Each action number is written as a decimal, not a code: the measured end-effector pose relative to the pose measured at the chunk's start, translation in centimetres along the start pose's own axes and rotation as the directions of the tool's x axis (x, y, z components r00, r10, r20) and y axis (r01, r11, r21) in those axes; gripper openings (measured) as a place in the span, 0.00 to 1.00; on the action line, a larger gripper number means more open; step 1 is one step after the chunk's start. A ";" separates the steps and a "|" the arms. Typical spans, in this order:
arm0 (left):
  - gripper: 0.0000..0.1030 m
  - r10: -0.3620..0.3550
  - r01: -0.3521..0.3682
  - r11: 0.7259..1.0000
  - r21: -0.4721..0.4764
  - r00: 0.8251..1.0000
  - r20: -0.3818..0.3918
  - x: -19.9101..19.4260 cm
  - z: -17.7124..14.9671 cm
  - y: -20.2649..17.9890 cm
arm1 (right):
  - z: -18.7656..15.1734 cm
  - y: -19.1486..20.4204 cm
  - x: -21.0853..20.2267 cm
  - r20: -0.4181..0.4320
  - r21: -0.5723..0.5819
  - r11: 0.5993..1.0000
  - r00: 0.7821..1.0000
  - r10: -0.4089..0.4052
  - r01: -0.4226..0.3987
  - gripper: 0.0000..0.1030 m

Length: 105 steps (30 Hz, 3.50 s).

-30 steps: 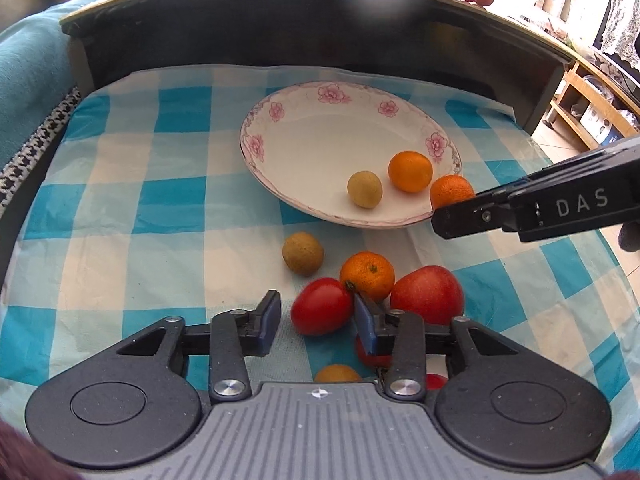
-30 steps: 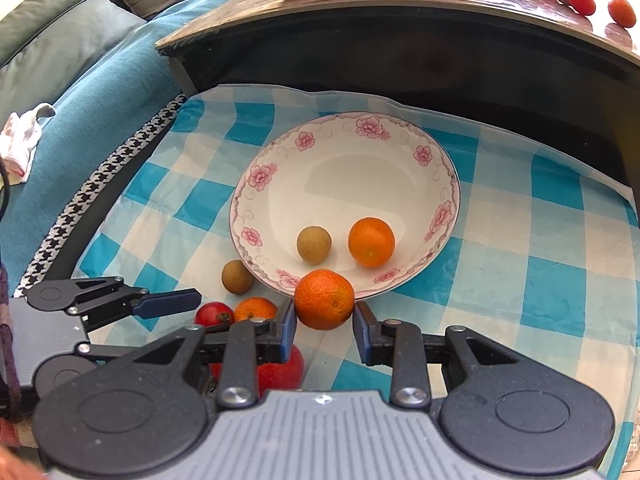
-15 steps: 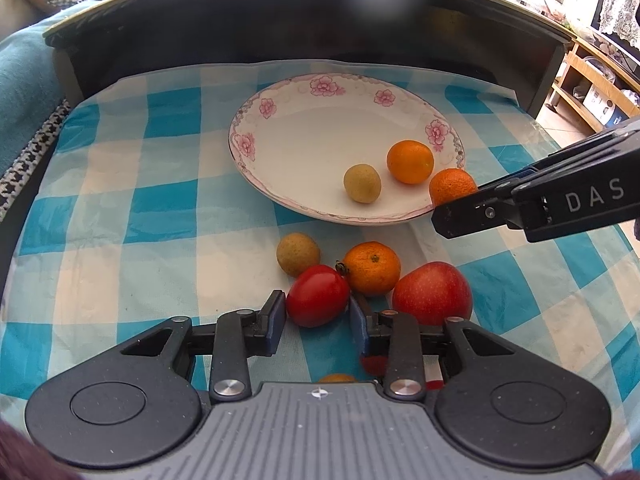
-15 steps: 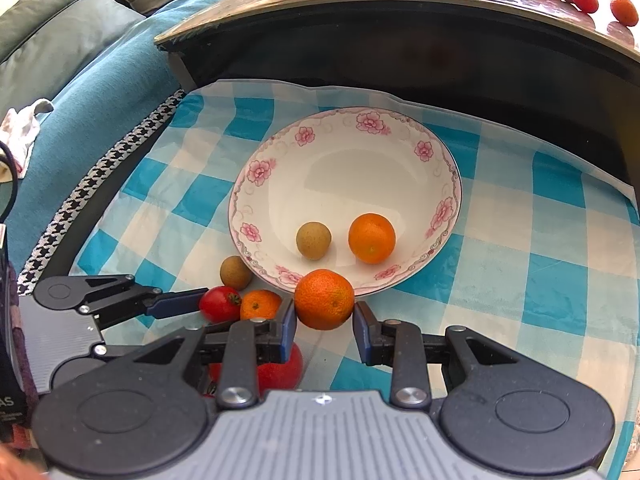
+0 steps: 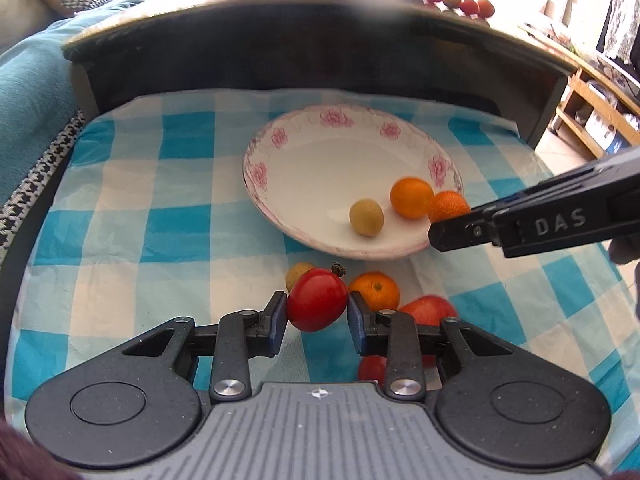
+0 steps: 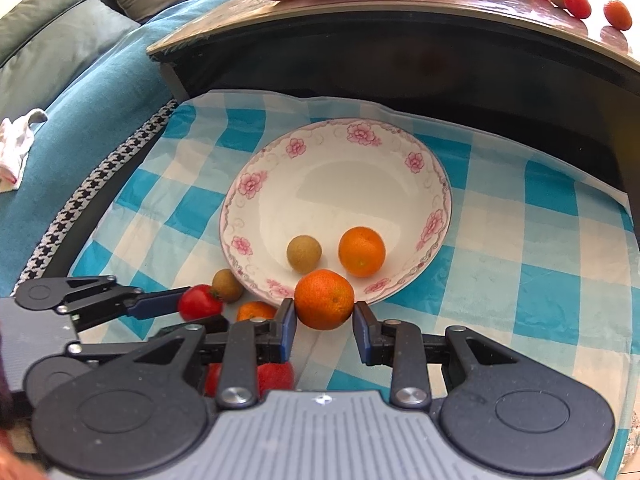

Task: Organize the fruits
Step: 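Carry the orange and tomato over the plate and open both tools, then move both open tools back to the fruit left on the cloth, then grasp the red apple with the right tool while the left tool grasps a large tomato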

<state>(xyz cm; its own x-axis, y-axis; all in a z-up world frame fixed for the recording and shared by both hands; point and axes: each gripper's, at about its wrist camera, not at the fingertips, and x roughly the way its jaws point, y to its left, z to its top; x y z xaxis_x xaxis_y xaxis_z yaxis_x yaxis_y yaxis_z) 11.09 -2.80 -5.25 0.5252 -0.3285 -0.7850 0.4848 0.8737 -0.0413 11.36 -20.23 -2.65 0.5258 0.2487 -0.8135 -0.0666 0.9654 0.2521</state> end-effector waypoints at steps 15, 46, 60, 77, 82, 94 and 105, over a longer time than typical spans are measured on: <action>0.38 0.015 -0.014 1.000 -0.010 0.998 0.058 1.7 3.2 -0.7 | 1.2 -0.3 1.6 0.024 -0.021 0.999 0.999 -0.032 0.032 0.31; 0.54 0.037 -0.034 0.997 -0.066 0.998 0.045 -1.8 1.6 0.2 | 0.5 -0.2 -2.6 0.079 0.058 0.998 0.997 -0.026 0.022 0.33; 0.54 -0.040 0.038 0.997 -0.074 0.999 -0.034 -4.0 -2.5 -1.6 | -2.6 1.5 -3.1 0.014 0.050 0.999 1.000 -0.008 0.007 0.33; 0.56 -0.098 0.093 0.992 -0.079 0.994 -0.058 -4.9 -4.5 -2.7 | -3.0 2.1 -0.8 -0.053 0.036 0.999 0.998 0.026 -0.024 0.35; 0.60 -0.118 0.116 0.993 -0.019 0.990 -0.075 -4.4 -5.2 -4.3 | -2.7 2.3 0.0 -0.075 0.046 0.998 0.996 0.049 -0.046 0.48; 0.53 -0.081 0.081 0.997 -0.002 0.991 -0.111 -1.8 -6.0 -4.8 | -2.7 3.3 1.7 -0.106 0.039 0.993 0.988 0.112 -0.109 0.50; 0.50 -0.094 0.093 0.996 -0.017 0.990 -0.108 -1.8 -5.8 -4.7 | -2.7 3.3 2.1 -0.144 0.065 0.985 0.976 0.165 -0.158 0.41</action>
<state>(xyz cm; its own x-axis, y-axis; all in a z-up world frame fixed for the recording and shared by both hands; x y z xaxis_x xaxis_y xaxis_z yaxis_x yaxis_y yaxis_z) 3.84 -4.24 -7.22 0.3986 -0.3682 -0.8399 0.5196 0.8454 -0.1240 9.97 -16.34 -4.96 0.3796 0.4137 -0.8275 -0.0936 0.9070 0.4106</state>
